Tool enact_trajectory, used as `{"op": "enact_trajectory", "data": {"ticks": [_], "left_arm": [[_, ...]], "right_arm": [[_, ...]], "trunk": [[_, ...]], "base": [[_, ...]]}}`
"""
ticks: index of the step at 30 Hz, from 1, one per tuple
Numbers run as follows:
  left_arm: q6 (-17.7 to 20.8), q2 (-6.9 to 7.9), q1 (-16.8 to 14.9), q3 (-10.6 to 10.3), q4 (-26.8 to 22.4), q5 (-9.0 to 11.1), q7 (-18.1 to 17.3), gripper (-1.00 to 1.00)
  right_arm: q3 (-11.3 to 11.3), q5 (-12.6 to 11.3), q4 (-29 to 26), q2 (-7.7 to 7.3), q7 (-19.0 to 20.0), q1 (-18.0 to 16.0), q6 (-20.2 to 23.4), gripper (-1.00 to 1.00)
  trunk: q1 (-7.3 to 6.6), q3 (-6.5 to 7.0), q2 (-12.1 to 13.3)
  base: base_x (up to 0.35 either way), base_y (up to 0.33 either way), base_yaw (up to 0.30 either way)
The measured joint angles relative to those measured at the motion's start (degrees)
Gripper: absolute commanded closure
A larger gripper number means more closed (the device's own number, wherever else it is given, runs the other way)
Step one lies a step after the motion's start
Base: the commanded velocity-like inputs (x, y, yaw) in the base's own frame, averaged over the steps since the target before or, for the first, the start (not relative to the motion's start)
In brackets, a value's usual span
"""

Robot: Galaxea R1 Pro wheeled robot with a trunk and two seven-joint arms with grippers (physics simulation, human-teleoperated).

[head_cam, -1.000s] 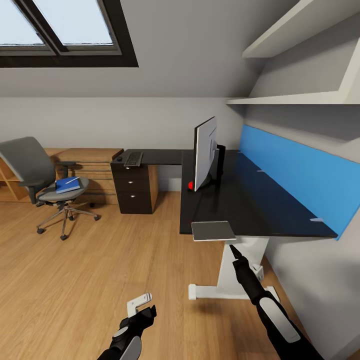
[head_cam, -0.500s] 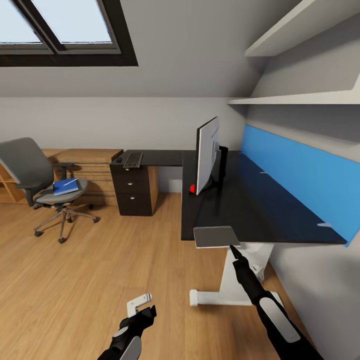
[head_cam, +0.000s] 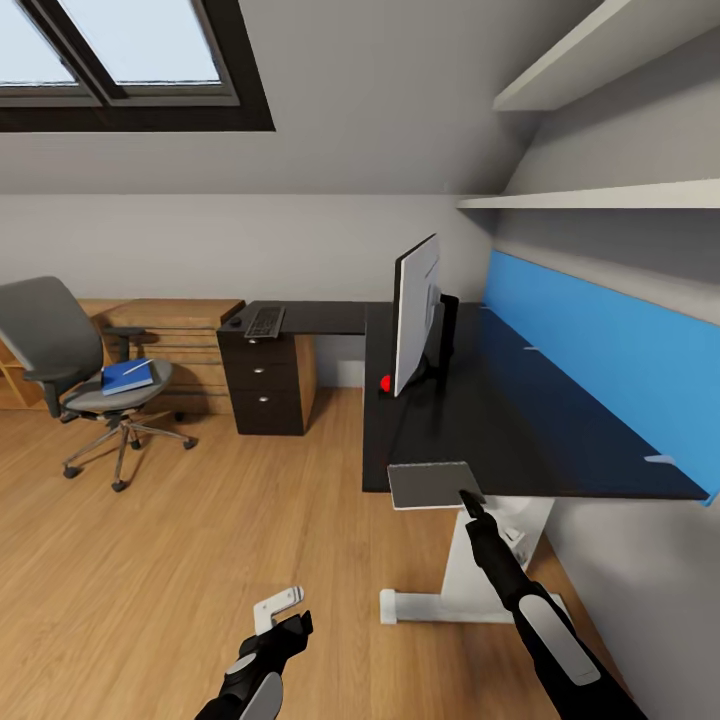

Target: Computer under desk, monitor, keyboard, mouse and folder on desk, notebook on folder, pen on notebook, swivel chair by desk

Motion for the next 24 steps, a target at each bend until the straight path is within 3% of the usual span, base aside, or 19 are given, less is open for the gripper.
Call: {"op": "enact_trajectory", "data": {"ticks": [11, 24], "left_arm": [[0.0, 0.03, 0.0, 0.02, 0.0, -0.01, 0.01, -1.0], [0.0, 0.0, 0.0, 0.01, 0.0, 0.0, 0.01, -1.0]], "right_arm": [[0.0, 0.0, 0.0, -0.03, 0.0, 0.0, -0.04, -1.0], [0.0, 0.15, 0.0, -0.08, 0.0, 0.0, -0.04, -1.0]], "trunk": [[-0.01, 0.0, 0.0], [0.0, 0.0, 0.0]], "base": [[0.105, 0.0, 0.0], [0.016, 0.0, 0.0]]}}
